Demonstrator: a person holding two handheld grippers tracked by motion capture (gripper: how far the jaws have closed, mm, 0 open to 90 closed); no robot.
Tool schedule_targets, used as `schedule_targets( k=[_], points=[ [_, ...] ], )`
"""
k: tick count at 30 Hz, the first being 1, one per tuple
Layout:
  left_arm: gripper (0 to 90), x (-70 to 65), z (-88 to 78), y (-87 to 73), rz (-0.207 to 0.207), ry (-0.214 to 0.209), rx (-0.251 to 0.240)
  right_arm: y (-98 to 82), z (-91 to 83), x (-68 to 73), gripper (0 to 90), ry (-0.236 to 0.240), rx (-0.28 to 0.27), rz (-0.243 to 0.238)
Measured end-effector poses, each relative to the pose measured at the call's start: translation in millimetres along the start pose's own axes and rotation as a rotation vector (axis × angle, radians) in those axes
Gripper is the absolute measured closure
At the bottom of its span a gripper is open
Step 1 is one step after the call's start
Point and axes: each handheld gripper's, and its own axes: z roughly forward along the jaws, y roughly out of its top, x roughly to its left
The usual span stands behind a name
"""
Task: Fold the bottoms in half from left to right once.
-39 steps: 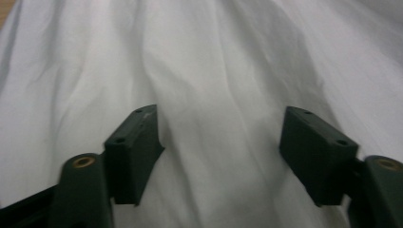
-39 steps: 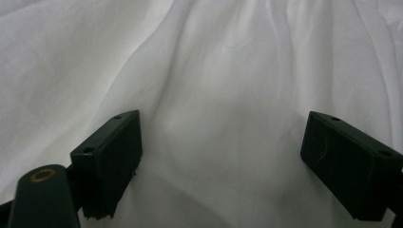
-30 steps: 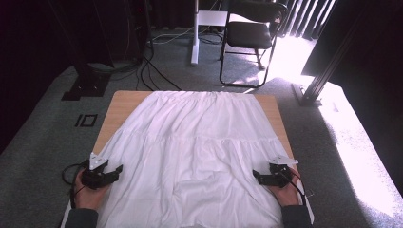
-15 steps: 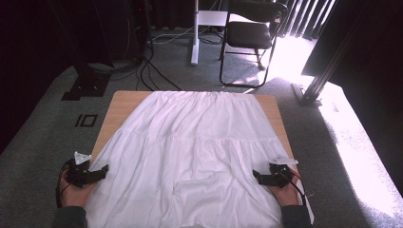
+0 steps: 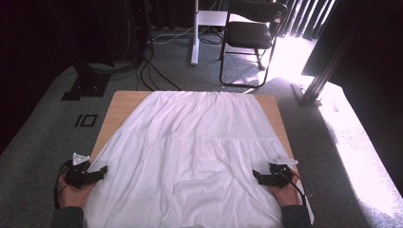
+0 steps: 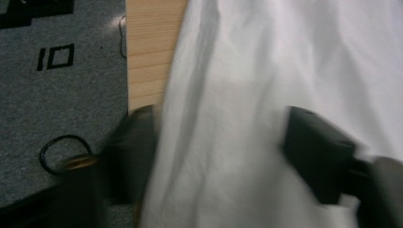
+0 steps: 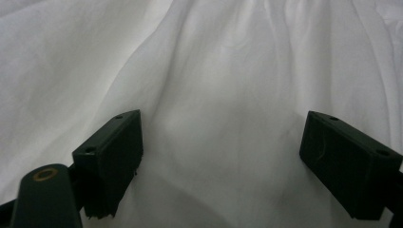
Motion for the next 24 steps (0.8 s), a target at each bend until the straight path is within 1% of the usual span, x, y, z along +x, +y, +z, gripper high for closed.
schedule_targets(
  k=[2,3,4,5,6,8,9,10,11,12,14,16,17,19,20,21,22,24],
  points=[
    [59.6,1.7,-3.4,0.3,-0.001,-0.005,0.006,-0.1,-0.1,0.1,14.0,-0.001,0.000,0.001],
    [69.0,1.9,-3.9,0.7,0.004,-0.010,0.010,-0.1,-0.1,0.1,14.0,-0.001,0.000,0.001],
    [76.0,0.9,-4.0,1.7,0.014,-0.008,0.016,-0.1,-0.1,0.1,14.0,-0.001,0.000,0.001],
    [82.4,-1.0,-3.8,3.3,0.030,0.011,0.026,-0.1,0.0,0.1,14.0,-0.001,0.000,0.000],
    [86.5,-3.4,-3.1,5.6,0.051,0.046,0.038,-0.1,-0.1,0.2,14.1,-0.002,0.000,0.002],
    [88.5,-5.9,-1.2,9.9,0.085,0.104,0.063,-0.3,-0.3,0.6,14.2,-0.005,0.000,0.003],
    [88.6,-5.6,0.1,11.4,0.085,0.126,0.067,-0.3,-0.5,0.9,14.3,-0.006,0.001,0.005],
    [88.6,-3.8,0.7,12.6,0.080,0.135,0.072,-0.4,-0.5,1.1,14.4,-0.007,0.000,0.007],
    [88.6,-2.1,1.0,13.4,0.075,0.142,0.075,-0.6,-0.8,1.3,15.1,-0.009,0.000,0.007],
    [88.6,-1.3,1.2,13.6,0.084,0.153,0.079,-1.0,-1.3,1.2,16.4,-0.009,-0.003,0.010],
    [88.6,0.4,1.0,13.1,0.084,0.143,0.075,-2.6,-3.2,-2.0,18.7,-0.002,-0.007,0.002],
    [88.6,1.5,1.1,12.5,0.087,0.142,0.070,-5.5,-6.5,-10.1,19.4,-0.003,-0.007,0.004],
    [88.6,2.3,1.1,12.5,0.089,0.142,0.070,-7.5,-8.8,-15.5,21.3,-0.006,-0.010,0.009],
    [88.6,3.5,1.3,12.7,0.100,0.162,0.075,-11.7,-13.6,-26.5,23.0,-0.008,-0.013,0.018],
    [88.6,4.6,1.4,12.9,0.099,0.169,0.076,-13.1,-15.4,-30.1,26.4,-0.017,-0.019,0.031],
    [88.6,5.7,1.2,13.1,0.098,0.181,0.080,-13.6,-16.4,-31.8,27.9,-0.027,-0.021,0.045],
    [88.7,6.7,0.8,13.2,0.100,0.198,0.082,-13.5,-16.3,-31.3,27.8,-0.035,-0.020,0.040],
    [89.0,10.1,-2.9,13.8,0.089,0.205,0.070,-13.7,-16.0,-28.8,27.9,-0.048,-0.022,0.045]
  ],
)
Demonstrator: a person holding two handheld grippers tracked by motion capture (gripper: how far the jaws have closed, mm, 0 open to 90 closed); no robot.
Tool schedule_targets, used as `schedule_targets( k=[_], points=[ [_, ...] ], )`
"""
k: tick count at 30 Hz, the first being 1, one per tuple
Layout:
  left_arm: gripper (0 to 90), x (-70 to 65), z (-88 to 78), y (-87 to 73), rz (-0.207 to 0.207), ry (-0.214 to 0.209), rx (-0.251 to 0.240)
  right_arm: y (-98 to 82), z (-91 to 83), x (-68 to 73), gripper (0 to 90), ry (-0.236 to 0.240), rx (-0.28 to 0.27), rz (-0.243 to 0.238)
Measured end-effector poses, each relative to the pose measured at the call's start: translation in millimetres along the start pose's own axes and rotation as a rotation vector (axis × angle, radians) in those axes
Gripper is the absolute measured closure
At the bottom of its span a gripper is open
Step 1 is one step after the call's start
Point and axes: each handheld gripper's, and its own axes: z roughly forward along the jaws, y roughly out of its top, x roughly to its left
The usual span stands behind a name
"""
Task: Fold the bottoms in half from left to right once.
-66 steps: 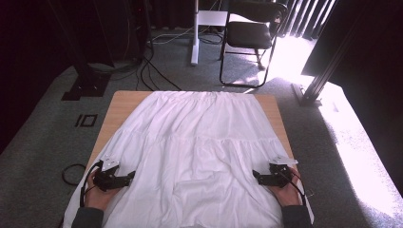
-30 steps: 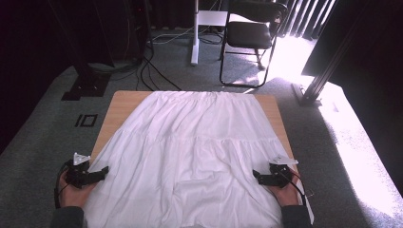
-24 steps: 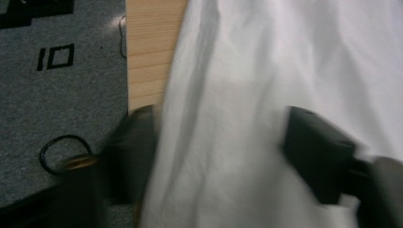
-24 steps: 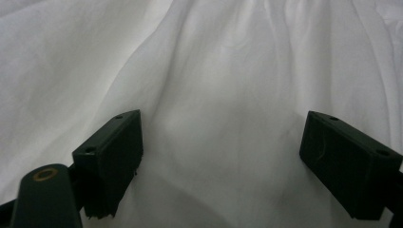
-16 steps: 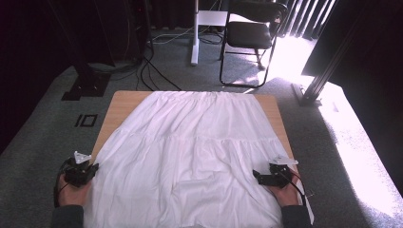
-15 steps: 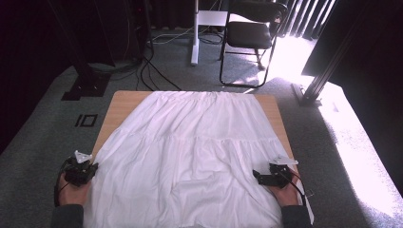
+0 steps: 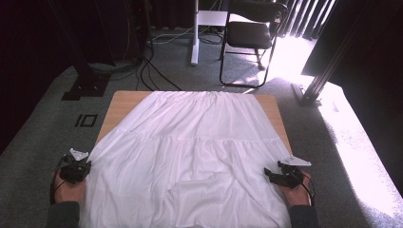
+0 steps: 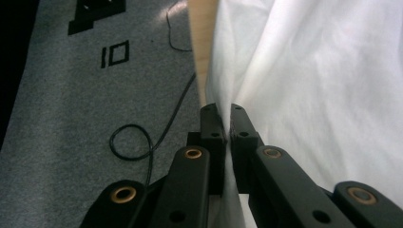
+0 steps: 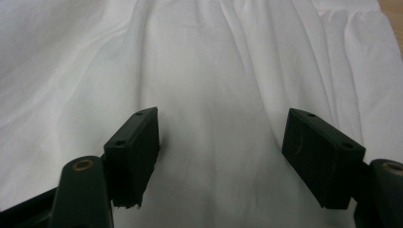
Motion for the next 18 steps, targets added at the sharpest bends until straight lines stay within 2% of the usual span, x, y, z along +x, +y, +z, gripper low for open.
schedule_targets(
  k=[6,9,13,15,17,18],
  points=[
    [89.7,14.2,-17.0,5.2,-0.031,0.041,-0.063,-0.2,-0.2,2.8,27.8,-0.011,0.000,0.016],
    [89.7,24.8,-23.8,7.0,-0.050,0.069,-0.075,-0.3,-0.1,4.9,27.8,-0.009,-0.002,0.010],
    [89.7,42.6,-34.5,4.3,-0.110,0.117,-0.091,-0.6,-0.5,9.2,27.8,-0.001,-0.001,0.006],
    [89.7,53.0,-41.1,0.4,-0.154,0.143,-0.103,-0.7,-0.6,12.5,27.8,0.005,-0.001,0.002],
    [89.7,59.6,-45.1,-3.0,-0.186,0.145,-0.109,-0.7,-0.5,17.0,27.7,0.012,-0.001,-0.004],
    [89.7,61.3,-47.0,-4.3,-0.184,0.147,-0.108,-0.5,-0.2,19.6,27.7,0.015,-0.001,-0.008]
  ],
)
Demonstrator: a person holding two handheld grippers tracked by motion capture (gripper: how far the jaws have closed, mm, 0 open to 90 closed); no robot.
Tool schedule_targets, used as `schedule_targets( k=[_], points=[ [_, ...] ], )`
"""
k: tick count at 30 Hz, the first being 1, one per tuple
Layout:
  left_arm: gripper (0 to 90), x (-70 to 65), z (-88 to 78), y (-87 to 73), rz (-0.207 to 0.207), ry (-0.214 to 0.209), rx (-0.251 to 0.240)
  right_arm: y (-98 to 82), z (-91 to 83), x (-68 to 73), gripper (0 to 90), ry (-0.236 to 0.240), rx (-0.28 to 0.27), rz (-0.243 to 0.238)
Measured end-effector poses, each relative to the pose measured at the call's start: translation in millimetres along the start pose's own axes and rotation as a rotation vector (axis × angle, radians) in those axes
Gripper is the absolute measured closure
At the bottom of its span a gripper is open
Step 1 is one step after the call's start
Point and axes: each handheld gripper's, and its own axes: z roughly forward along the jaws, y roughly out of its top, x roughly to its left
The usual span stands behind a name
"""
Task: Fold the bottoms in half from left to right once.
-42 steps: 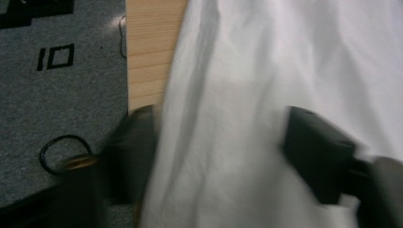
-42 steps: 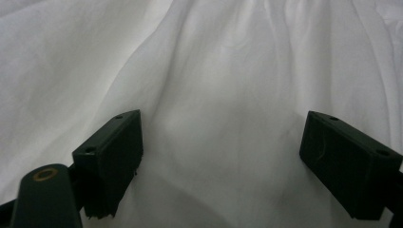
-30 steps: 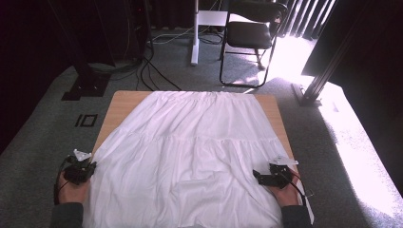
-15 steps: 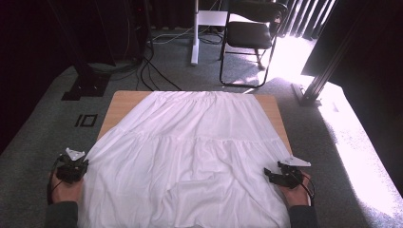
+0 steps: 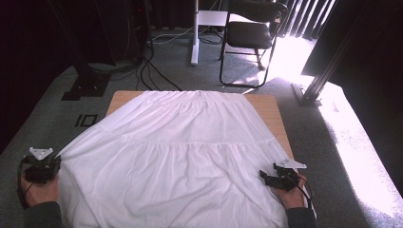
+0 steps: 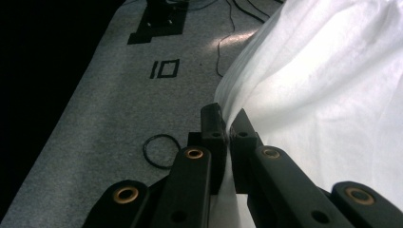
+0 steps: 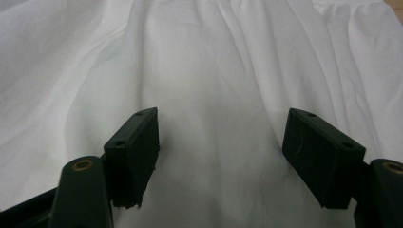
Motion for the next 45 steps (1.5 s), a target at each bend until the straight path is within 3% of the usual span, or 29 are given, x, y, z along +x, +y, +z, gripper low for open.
schedule_targets(
  k=[4,10,16,22,27,28,32,35,37,45],
  points=[
    [89.7,-5.4,-8.4,2.4,0.034,-0.021,-0.011,1.0,1.2,6.9,27.4,0.013,0.001,-0.013],
    [89.6,-26.3,-24.1,18.2,0.065,-0.145,-0.067,1.0,1.3,6.8,27.4,0.014,0.001,-0.012],
    [89.5,-55.0,-51.4,39.6,0.079,-0.391,-0.144,1.0,1.2,6.8,27.5,0.014,0.001,-0.011],
    [89.5,-97.3,-77.9,67.1,0.112,-0.653,-0.220,1.0,1.3,6.9,27.4,0.013,0.001,-0.012],
    [89.4,-149.8,-91.6,91.6,0.177,-0.871,-0.262,1.0,1.2,6.9,27.5,0.014,0.001,-0.012],
    [89.5,-158.9,-92.3,95.0,0.189,-0.899,-0.263,1.0,1.2,6.9,27.4,0.014,0.001,-0.012],
    [89.5,-217.5,-96.3,112.4,0.305,-0.966,-0.261,1.0,1.2,6.9,27.4,0.014,0.001,-0.011],
    [89.5,-268.9,-100.8,125.5,0.406,-1.032,-0.264,1.0,1.2,6.9,27.4,0.013,0.001,-0.013],
    [89.5,-293.9,-103.1,131.5,0.451,-1.056,-0.261,1.0,1.3,6.9,27.4,0.013,0.001,-0.012],
    [89.5,-384.5,-108.8,139.7,0.503,-1.272,-0.251,1.0,1.3,6.8,27.4,0.013,0.001,-0.013]
  ],
)
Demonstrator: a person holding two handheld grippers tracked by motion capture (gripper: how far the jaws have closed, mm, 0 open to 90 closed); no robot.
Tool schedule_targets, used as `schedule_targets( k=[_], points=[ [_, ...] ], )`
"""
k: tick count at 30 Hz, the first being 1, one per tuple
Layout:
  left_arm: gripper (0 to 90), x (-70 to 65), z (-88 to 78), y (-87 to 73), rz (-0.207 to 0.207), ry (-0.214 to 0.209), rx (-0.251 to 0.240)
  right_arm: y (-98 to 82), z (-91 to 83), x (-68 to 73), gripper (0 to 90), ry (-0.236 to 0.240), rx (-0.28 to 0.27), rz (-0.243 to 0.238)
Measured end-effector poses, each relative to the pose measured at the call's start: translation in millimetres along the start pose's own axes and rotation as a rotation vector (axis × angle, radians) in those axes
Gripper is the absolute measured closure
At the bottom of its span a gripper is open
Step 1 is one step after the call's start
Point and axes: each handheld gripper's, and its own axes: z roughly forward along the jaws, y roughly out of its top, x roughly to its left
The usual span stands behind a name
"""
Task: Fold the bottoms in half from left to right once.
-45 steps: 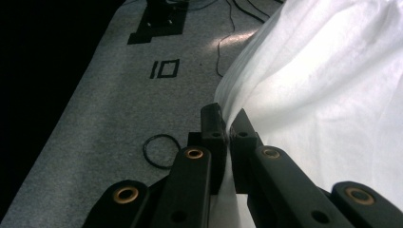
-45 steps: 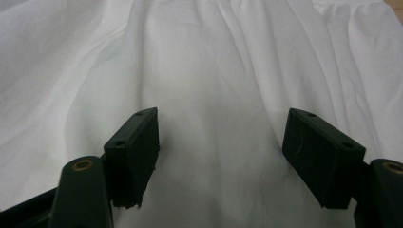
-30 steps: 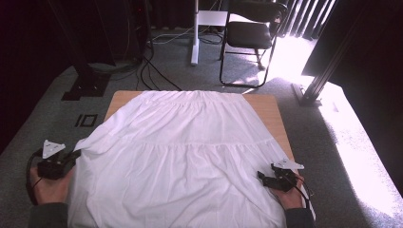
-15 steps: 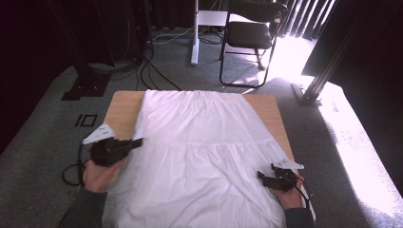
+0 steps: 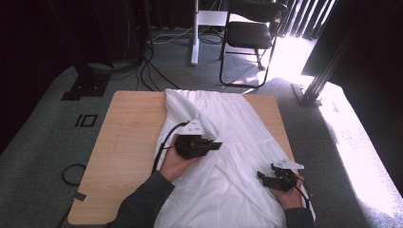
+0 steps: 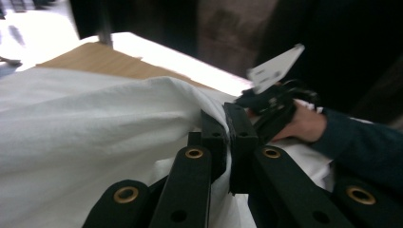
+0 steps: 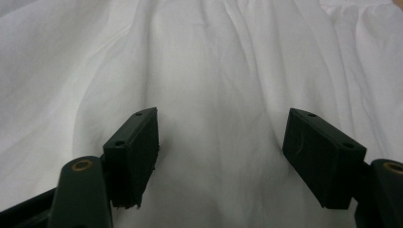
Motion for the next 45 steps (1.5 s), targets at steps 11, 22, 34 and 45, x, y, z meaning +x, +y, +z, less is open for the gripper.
schedule_targets(
  k=[11,22,34,45],
  points=[
    [87.9,-1.6,107.6,-10.2,-0.051,-0.123,0.158,0.0,0.0,0.0,27.5,-0.001,0.000,-0.001],
    [59.2,32.1,55.0,-34.6,-0.131,-0.052,0.115,13.3,-10.4,7.6,36.0,-0.039,0.026,-0.026],
    [50.6,61.7,-28.1,-85.5,-0.205,0.174,0.060,70.5,-28.1,33.2,36.7,0.044,-0.079,0.052],
    [47.2,79.1,-69.9,-144.5,-0.289,0.352,0.112,90.3,31.1,24.8,44.3,0.031,0.058,0.114]
  ],
)
